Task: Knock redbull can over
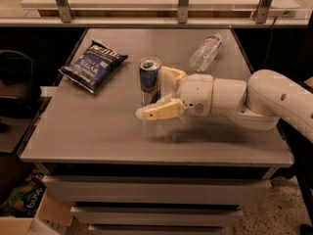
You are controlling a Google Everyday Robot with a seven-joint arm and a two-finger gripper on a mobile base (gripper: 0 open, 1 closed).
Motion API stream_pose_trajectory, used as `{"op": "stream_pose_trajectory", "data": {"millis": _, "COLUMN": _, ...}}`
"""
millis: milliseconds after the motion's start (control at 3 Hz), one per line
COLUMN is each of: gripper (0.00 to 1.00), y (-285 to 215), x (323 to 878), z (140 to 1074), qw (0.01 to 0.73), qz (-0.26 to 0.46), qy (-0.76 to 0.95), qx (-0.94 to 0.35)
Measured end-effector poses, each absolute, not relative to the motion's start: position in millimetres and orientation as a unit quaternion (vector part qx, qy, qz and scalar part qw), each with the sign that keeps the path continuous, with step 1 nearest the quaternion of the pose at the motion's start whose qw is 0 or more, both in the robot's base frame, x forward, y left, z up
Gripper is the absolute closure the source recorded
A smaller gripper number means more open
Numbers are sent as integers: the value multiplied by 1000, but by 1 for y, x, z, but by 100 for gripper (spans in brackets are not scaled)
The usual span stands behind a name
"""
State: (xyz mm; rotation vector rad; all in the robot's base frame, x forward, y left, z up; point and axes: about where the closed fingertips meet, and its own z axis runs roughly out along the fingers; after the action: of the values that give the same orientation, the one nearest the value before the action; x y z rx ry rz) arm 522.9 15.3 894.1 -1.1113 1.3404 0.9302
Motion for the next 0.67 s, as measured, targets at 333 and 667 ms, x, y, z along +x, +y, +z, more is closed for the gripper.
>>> {"op": "stream_pose_trajectory", "data": {"millis": 333, "gripper": 41, "y": 20, "x": 532, "z": 892, "qw": 554, "qz": 401, "qy": 557, "qx": -470}}
{"op": "stream_pose_trajectory", "data": {"millis": 667, "gripper": 65, "y": 24, "x": 539, "z": 892, "qw": 556, "qz": 407, "qy": 551, "qx": -471}}
